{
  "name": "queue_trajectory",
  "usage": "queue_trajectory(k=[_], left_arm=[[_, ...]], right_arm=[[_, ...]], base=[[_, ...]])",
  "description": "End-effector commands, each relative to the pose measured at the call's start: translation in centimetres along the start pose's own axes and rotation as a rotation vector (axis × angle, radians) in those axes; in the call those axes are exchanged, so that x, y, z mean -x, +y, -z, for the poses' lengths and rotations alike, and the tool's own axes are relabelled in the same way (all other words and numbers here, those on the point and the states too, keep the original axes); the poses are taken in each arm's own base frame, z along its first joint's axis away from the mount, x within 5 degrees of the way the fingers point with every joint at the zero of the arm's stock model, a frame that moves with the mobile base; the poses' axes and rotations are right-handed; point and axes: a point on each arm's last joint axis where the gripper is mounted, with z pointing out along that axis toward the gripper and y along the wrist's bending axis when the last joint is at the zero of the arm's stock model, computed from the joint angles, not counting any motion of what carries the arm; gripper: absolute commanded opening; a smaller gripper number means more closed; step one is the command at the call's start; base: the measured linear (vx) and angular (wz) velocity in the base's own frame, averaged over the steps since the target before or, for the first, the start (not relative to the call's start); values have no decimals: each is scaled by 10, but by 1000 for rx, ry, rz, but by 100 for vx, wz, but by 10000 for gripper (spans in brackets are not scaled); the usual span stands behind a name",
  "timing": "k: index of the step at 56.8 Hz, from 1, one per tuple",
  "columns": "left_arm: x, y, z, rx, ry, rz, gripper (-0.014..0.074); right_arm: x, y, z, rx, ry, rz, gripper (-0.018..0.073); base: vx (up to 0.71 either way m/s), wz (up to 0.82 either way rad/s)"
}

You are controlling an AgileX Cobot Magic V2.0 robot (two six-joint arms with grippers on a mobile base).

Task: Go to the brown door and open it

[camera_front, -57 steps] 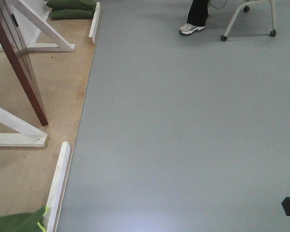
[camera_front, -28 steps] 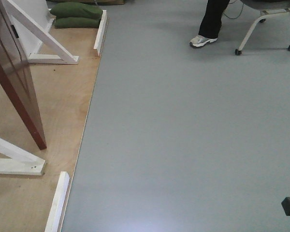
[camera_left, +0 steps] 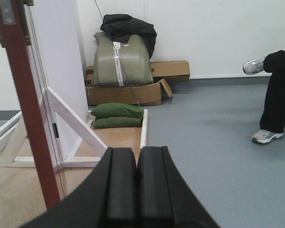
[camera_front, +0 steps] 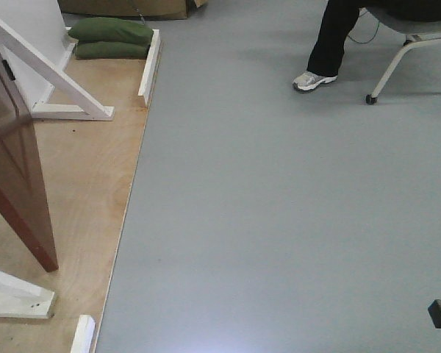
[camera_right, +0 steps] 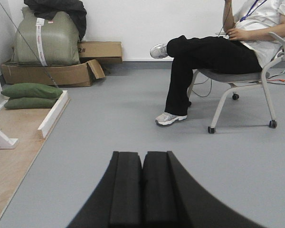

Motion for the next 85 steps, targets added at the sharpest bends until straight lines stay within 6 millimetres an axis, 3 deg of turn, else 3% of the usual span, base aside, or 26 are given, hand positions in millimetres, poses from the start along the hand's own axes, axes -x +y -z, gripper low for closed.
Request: queue_trajectory(k=[1, 85], left_arm=[[16, 0, 2, 0, -106, 8, -6], [16, 0, 2, 0, -106, 8, -6]], right_arm=[[6, 0, 0, -4, -79, 8, 0], [6, 0, 0, -4, -79, 8, 0]], base=[[32, -2], [19, 0]])
